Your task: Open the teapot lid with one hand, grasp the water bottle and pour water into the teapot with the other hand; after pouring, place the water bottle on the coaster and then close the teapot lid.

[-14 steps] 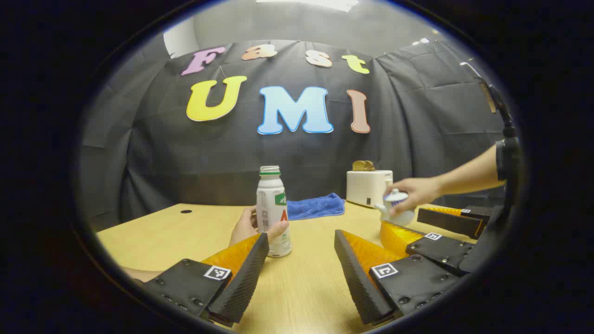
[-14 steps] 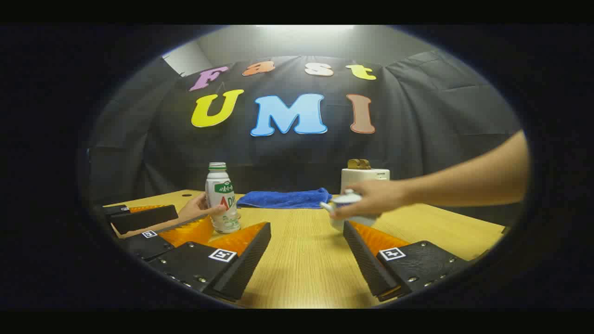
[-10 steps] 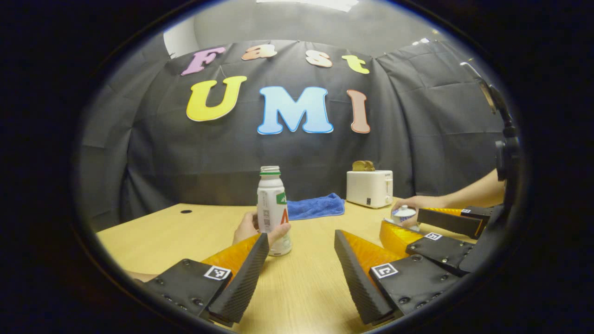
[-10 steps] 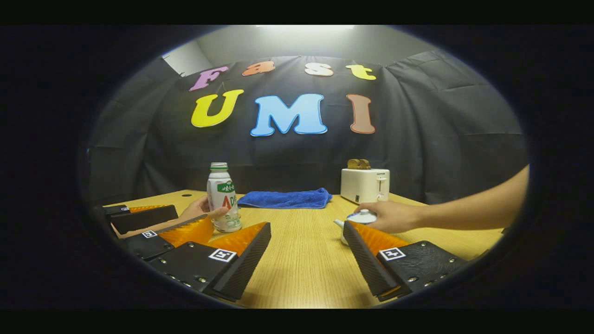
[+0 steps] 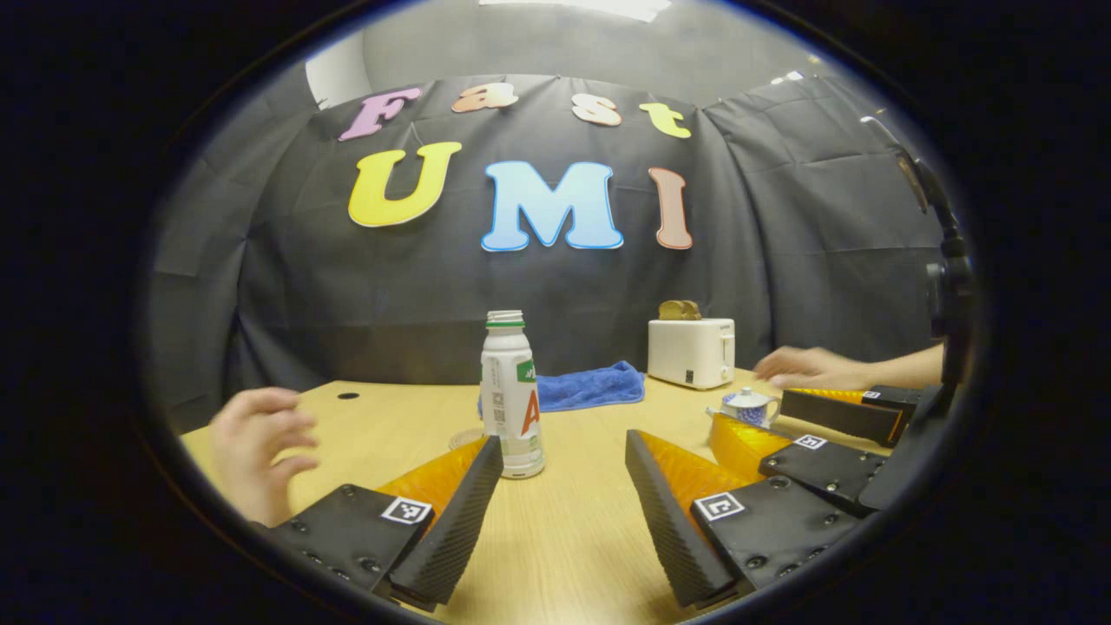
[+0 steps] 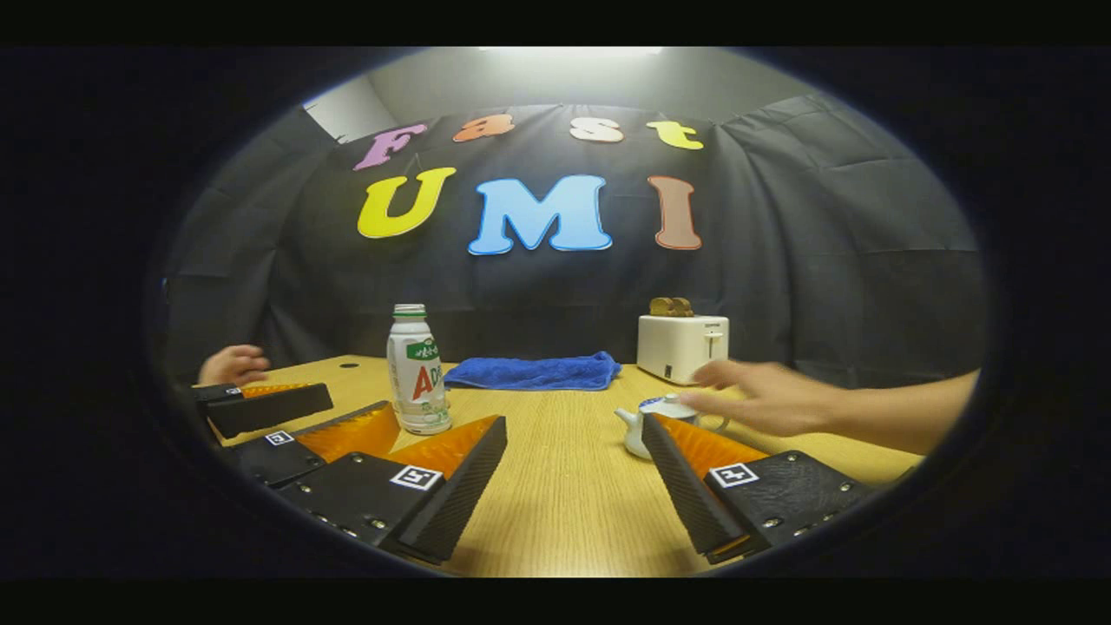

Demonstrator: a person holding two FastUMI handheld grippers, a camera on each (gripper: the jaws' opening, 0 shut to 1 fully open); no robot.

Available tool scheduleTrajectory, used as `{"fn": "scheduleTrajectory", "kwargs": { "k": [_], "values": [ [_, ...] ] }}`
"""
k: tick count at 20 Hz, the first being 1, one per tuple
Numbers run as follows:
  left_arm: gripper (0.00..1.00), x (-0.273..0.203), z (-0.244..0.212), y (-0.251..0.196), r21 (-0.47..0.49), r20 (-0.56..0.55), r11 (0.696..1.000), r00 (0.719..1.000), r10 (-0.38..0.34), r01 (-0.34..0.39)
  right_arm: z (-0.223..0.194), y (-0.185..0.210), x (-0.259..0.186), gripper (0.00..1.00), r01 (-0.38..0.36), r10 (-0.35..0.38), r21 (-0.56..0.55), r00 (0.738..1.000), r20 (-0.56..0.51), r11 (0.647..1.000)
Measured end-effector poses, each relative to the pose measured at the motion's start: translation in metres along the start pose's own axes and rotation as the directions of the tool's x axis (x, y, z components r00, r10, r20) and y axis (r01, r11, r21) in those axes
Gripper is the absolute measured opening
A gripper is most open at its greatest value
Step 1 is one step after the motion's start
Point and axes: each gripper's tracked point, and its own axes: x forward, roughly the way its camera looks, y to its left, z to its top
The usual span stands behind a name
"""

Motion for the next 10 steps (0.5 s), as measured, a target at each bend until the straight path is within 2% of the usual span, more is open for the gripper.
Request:
{"fn": "scheduleTrajectory", "kwargs": {
  "k": [10],
  "values": [
    [1.0,0.0004,-0.0003,-0.0005,0.001,-0.001,1.0,1.0,-0.001,0.001,-0.0002,-0.0005,0.0005,0.96,0.002,-0.002,0.001,1.0,-0.001,1.0]
  ]
}}
